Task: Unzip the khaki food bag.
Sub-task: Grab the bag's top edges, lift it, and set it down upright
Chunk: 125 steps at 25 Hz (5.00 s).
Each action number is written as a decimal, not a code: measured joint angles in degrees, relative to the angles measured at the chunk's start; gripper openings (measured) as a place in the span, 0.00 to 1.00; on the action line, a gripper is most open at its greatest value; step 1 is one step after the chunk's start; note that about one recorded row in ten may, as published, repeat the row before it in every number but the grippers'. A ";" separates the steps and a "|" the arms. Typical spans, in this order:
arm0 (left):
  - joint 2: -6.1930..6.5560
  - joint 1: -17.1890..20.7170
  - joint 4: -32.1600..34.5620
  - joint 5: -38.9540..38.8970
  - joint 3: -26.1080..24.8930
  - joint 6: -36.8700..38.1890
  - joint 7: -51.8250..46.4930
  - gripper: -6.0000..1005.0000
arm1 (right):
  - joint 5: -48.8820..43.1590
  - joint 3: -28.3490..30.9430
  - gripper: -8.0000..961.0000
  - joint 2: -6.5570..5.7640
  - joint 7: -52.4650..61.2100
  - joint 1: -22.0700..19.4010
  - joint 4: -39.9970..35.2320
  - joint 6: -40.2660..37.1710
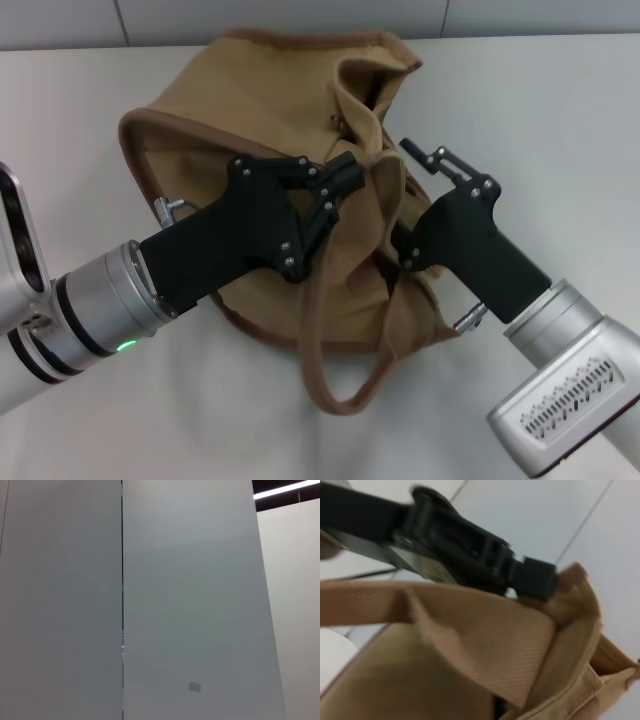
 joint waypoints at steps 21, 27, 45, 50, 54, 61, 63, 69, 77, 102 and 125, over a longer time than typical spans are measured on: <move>-0.02 0.01 0.00 0.06 0.01 0.04 0.28 0.07 | -2.09 0.00 0.50 0.01 1.49 -1.76 -0.45 -5.60; -0.09 0.01 0.14 0.00 0.00 -0.27 0.30 0.08 | -1.59 0.08 0.50 0.00 1.49 -4.13 -2.25 -5.62; -0.09 -0.38 0.41 0.01 -1.75 1.27 -0.22 0.08 | -3.16 -0.57 0.50 0.00 1.49 -3.50 -2.23 -4.98; -0.08 -1.25 0.17 0.00 -2.25 2.05 -0.24 0.09 | -5.07 -0.43 0.50 0.00 1.49 -3.45 -2.23 -4.96; -0.09 -1.71 0.08 -0.04 -2.13 2.34 -0.26 0.09 | -5.10 -0.13 0.50 0.00 1.49 -3.15 -2.12 -4.92; -0.09 -2.24 -0.67 0.54 -2.06 2.48 -0.29 0.09 | -5.10 0.08 0.50 0.00 1.50 -1.90 -1.33 -4.90; -0.09 -2.27 -0.69 1.28 -2.39 2.50 -0.29 0.09 | -5.00 0.28 0.50 0.00 1.51 -1.57 -1.09 -4.89; -0.09 -2.34 -0.89 1.59 -2.66 2.55 -0.29 0.09 | -5.00 0.89 0.50 0.00 1.55 -1.31 -0.81 -5.13; -0.09 -2.35 -0.97 1.67 -2.80 2.31 -0.29 0.10 | -4.97 1.45 0.49 0.00 1.81 -1.45 -0.73 -5.29; -0.09 -2.07 -1.14 1.71 -2.81 2.24 -0.24 0.11 | -4.95 1.58 0.06 0.00 2.19 -1.82 -0.56 -5.60; -0.09 1.08 -1.87 1.71 -15.43 4.20 -0.75 0.12 | -4.51 4.49 0.06 -0.01 3.07 -8.37 -3.21 -6.83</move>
